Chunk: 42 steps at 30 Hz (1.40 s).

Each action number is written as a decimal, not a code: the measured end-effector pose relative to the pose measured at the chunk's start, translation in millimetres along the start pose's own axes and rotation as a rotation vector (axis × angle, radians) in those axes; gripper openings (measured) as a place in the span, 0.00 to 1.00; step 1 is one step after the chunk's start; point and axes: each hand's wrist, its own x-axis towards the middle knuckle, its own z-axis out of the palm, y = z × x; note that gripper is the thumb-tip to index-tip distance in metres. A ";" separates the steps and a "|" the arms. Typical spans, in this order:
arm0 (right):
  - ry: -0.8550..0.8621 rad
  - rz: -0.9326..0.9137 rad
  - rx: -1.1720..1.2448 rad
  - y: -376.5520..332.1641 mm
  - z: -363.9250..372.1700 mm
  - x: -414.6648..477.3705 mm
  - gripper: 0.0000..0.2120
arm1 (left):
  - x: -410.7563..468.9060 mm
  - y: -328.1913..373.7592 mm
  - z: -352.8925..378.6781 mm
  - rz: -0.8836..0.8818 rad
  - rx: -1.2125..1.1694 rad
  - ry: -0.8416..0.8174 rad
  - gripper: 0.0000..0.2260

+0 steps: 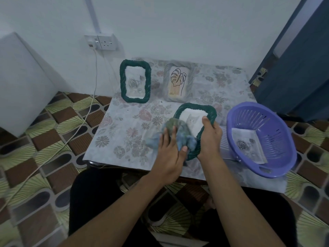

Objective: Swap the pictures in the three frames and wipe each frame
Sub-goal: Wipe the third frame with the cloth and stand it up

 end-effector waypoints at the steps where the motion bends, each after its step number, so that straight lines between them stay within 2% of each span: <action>1: 0.000 0.016 0.020 1.1 1.0 -0.8 0.08 | -3.0 4.0 1.3 0.030 0.013 0.000 0.31; 7: -0.081 0.102 0.181 5.1 -0.1 -11.1 0.07 | -3.1 -1.3 -12.4 0.108 0.238 0.007 0.31; 10: -0.124 0.098 0.164 5.0 -2.9 -15.8 0.10 | 12.0 -15.5 -23.3 -0.010 0.349 0.009 0.33; 14: -0.129 0.102 0.118 2.9 -7.4 -17.0 0.06 | 28.7 -37.1 -40.0 -0.148 0.372 0.027 0.28; 16: -0.115 0.087 0.115 1.9 -6.0 -17.2 0.06 | 31.9 -37.4 -39.0 -0.183 0.342 0.033 0.28; 21: -0.058 0.028 0.097 4.3 -2.4 -15.5 0.08 | 24.4 -19.1 -19.9 -0.216 0.069 0.066 0.27; 24: -0.042 0.018 0.118 8.3 -1.9 -14.7 0.09 | 16.2 -9.4 -4.3 -0.187 0.082 0.017 0.26; 28: 0.006 -0.024 0.096 12.8 0.8 -11.0 0.09 | 3.8 3.2 9.4 -0.117 -0.002 -0.019 0.31; 31: 0.065 -0.017 0.154 14.4 -0.5 -8.6 0.09 | -3.4 8.0 4.1 -0.062 -0.091 -0.046 0.26; 34: 0.090 0.012 0.190 16.7 -0.8 -13.0 0.10 | -1.8 4.6 -5.5 0.000 -0.014 0.014 0.24; 37: 0.033 0.014 0.196 17.5 0.7 -18.3 0.14 | 11.5 -17.1 -12.6 -0.019 0.161 0.052 0.29; 39: -0.002 0.024 0.173 17.0 0.6 -21.9 0.17 | 20.5 -28.7 -20.2 -0.030 0.193 0.088 0.29; 42: -0.020 0.028 0.127 19.9 -0.3 -26.1 0.15 | 26.2 -26.6 -32.7 -0.075 0.023 0.099 0.18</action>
